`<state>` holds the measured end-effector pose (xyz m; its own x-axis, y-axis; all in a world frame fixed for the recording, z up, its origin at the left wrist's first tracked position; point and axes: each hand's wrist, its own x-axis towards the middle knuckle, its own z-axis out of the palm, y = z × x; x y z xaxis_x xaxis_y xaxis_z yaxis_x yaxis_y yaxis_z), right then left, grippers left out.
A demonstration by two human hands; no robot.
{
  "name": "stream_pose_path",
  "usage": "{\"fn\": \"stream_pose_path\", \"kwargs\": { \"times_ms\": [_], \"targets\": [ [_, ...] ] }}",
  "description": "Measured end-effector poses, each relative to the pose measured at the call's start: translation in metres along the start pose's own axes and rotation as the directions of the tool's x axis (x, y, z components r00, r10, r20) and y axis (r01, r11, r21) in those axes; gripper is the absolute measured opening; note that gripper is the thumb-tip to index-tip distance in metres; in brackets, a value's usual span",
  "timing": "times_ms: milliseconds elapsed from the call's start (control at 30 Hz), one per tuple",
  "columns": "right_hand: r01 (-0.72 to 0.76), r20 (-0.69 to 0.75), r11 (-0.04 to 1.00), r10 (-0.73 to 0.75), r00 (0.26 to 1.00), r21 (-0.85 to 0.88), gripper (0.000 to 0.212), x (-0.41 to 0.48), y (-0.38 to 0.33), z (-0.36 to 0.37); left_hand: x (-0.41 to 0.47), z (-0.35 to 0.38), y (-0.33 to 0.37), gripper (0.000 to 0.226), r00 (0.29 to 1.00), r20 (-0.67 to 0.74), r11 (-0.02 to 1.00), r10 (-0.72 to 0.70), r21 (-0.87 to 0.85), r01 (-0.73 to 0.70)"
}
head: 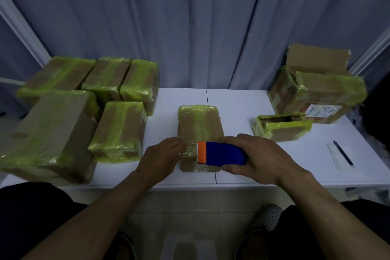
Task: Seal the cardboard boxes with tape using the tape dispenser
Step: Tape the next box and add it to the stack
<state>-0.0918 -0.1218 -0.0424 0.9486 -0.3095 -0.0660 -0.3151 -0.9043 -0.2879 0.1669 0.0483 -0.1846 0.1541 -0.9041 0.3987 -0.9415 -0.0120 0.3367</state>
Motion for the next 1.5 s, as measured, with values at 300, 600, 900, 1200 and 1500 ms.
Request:
{"fn": "stream_pose_path", "kwargs": {
  "times_ms": [300, 600, 900, 1200, 1500],
  "targets": [
    [-0.007, 0.049, 0.998, 0.01, 0.999, -0.068, 0.066, 0.013, -0.012, 0.003, -0.01, -0.006, 0.007, 0.038, 0.996, -0.044, 0.997, 0.082, -0.004, -0.083],
    [0.051, 0.156, 0.994, -0.036, 0.987, -0.091, 0.074, 0.016, -0.02, -0.001, -0.006, 0.004, -0.004, 0.055, 0.995, -0.034, 0.996, 0.09, -0.002, -0.09],
    [0.073, 0.16, 0.995, -0.062, 0.985, -0.061, 0.074, 0.016, -0.025, 0.01, -0.015, -0.003, -0.025, 0.032, 0.999, -0.014, 0.997, 0.039, -0.059, -0.04],
    [0.037, 0.146, 0.999, -0.036, 0.989, 0.0, 0.069, 0.007, -0.017, 0.005, -0.013, -0.007, -0.029, 0.043, 1.0, -0.008, 0.99, -0.002, -0.144, 0.0],
    [-0.008, 0.121, 0.999, 0.014, 0.993, -0.047, 0.079, 0.007, -0.007, 0.003, -0.015, -0.011, -0.033, 0.034, 0.997, 0.008, 0.978, -0.077, -0.195, 0.077]
  ]
}}
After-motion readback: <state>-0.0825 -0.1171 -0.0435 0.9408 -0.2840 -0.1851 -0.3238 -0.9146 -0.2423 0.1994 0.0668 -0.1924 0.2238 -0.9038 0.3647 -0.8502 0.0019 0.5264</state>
